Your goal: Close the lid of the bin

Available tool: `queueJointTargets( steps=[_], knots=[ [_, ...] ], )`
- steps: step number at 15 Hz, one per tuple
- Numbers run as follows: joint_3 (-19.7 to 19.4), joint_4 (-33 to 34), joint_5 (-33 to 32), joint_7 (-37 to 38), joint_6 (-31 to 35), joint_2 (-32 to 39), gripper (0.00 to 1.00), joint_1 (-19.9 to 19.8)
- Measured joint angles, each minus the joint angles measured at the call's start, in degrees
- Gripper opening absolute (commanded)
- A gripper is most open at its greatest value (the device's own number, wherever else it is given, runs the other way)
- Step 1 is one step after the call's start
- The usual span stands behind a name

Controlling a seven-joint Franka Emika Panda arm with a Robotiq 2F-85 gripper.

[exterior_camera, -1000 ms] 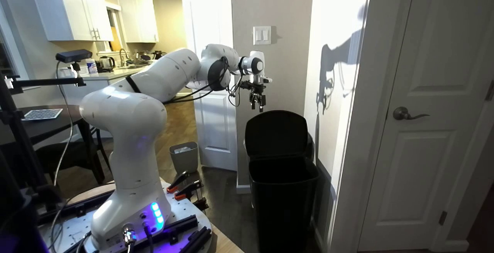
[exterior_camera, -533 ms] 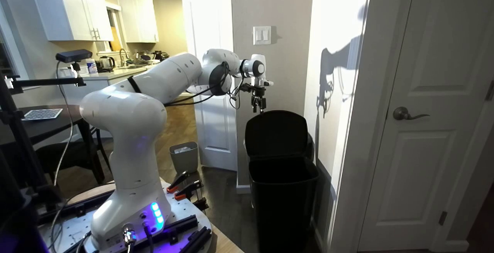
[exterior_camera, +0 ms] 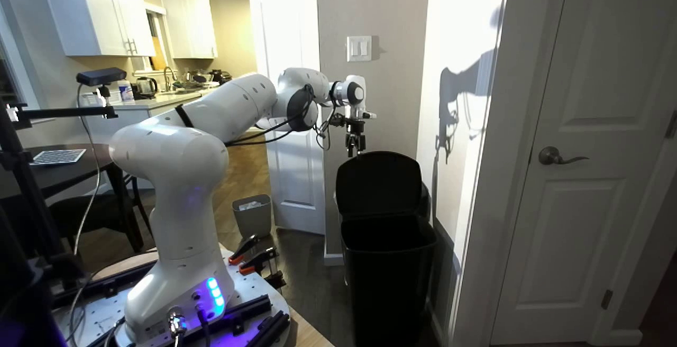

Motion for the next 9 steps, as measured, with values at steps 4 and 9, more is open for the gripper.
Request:
queueJointTargets(
  steps=[4, 9],
  knots=[
    [0.39, 0.83, 0.84, 0.00, -0.10, 0.03, 1.00, -0.14],
    [1.24, 6.94, 2.23, 1.23, -0.58, 2.52, 1.00, -0.43]
  ],
)
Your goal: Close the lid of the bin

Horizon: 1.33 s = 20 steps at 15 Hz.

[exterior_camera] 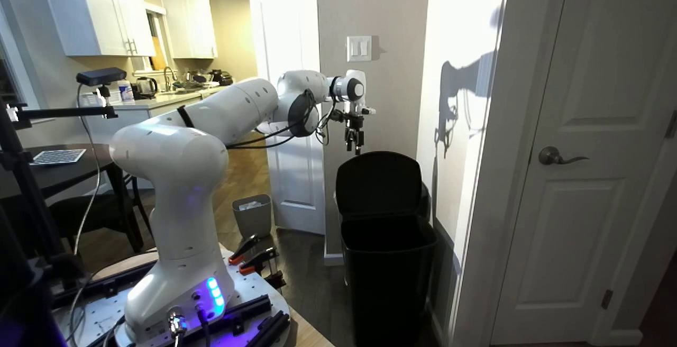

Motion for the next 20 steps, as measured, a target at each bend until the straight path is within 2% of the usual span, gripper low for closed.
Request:
queueJointTargets(
  steps=[11, 20],
  knots=[
    [-3.24, -0.49, -0.16, 7.67, 2.18, 1.00, 1.00, -1.03],
    [-7.30, -0.48, -1.07, 8.95, -1.50, 0.56, 1.00, 0.29]
  ],
)
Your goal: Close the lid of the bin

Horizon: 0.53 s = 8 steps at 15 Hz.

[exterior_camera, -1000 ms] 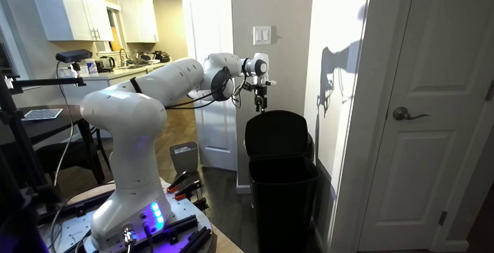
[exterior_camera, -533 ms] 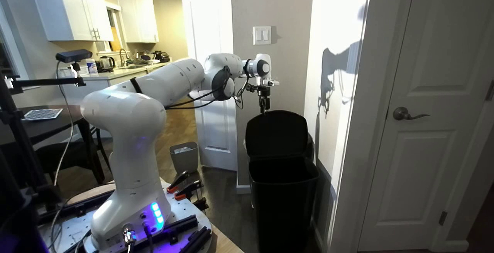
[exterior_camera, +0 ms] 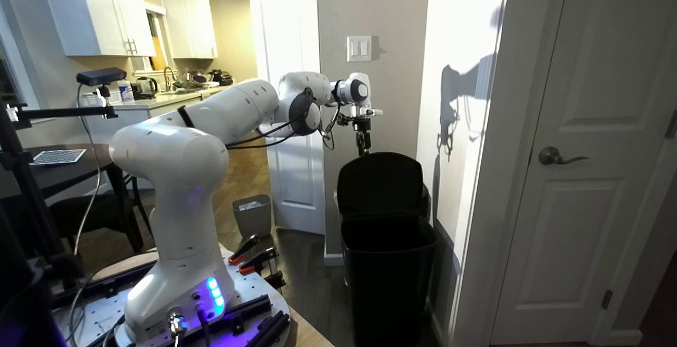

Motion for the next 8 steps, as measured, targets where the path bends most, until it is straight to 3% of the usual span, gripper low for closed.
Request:
queueJointTargets(
  steps=[8],
  knots=[
    [-3.92, -0.09, -2.97, 0.00, -7.27, -0.20, 1.00, 2.05]
  ],
)
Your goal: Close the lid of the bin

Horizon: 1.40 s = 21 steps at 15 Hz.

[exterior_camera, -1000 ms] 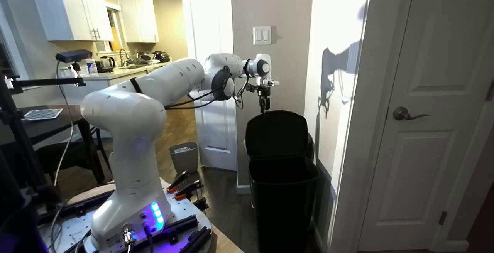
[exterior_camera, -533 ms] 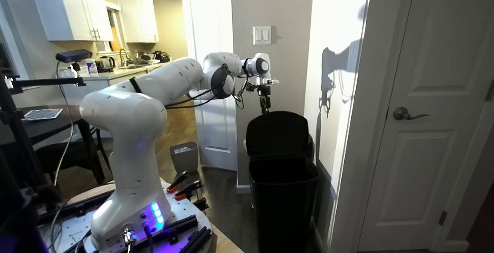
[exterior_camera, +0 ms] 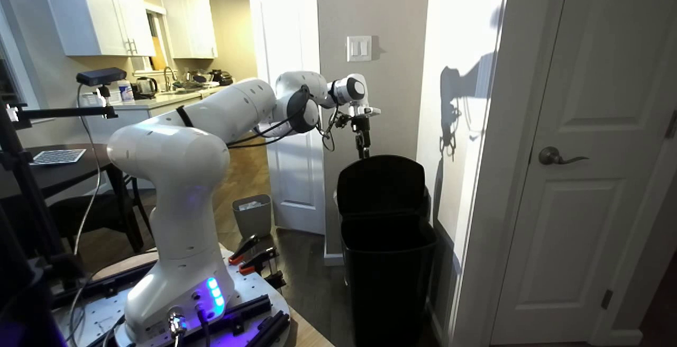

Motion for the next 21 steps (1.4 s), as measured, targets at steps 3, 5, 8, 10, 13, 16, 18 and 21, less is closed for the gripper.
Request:
queueJointTargets(
  steps=[3, 5, 8, 10, 13, 16, 18, 21],
  knots=[
    [-0.86, -0.47, -1.02, -0.03, -2.31, 0.01, 1.00, 0.66],
    [-1.18, -0.62, -1.32, -0.33, -4.09, 0.02, 1.00, 0.89],
    [-1.34, -1.34, -1.76, -1.58, -8.41, 0.09, 1.00, 1.31],
    [-1.16, -0.70, -3.43, -3.30, -13.37, 0.68, 1.00, 1.48],
    [-1.79, -1.17, -6.30, -6.78, -19.37, 0.99, 1.00, 2.27],
    [-2.76, -1.39, -8.83, -10.28, -22.73, 1.18, 1.00, 3.24],
    [-2.70, -0.27, -10.01, -12.43, -24.12, 1.72, 1.00, 3.47],
    [-2.39, -0.27, -10.01, -14.17, -23.63, 1.72, 1.00, 3.56]
  ],
)
